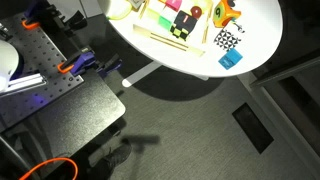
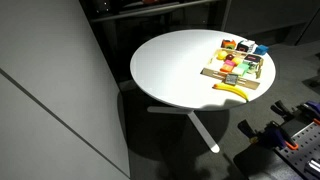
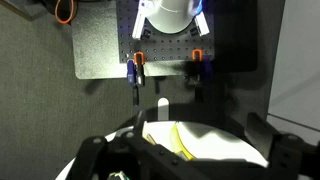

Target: Shift three objects from the tray to the table

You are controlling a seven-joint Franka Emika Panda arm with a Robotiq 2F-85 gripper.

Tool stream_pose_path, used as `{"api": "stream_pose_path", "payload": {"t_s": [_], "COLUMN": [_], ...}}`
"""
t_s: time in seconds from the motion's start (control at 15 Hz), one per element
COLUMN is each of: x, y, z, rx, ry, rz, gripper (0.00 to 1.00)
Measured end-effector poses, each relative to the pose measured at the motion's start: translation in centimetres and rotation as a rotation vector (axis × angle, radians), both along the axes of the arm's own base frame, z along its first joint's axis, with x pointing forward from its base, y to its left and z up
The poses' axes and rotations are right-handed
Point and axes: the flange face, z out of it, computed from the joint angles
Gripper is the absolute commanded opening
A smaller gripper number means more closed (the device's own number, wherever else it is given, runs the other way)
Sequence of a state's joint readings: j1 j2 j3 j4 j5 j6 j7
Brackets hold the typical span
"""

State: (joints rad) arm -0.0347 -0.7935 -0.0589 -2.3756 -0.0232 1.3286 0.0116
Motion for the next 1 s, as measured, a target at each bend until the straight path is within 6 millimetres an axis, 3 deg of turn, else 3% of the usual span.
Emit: {"api": "stream_pose_path", "payload": {"t_s": [0.47,1.0], "x": [0.5,4.3], "y": [-0.4,-4.3], "z": [-0.6,-3.6], "rx": [-0.001,-0.017], "ry": [0.006,-0.055], "rz": [-0.011,-0.098], "gripper": [1.0,1.0]}}
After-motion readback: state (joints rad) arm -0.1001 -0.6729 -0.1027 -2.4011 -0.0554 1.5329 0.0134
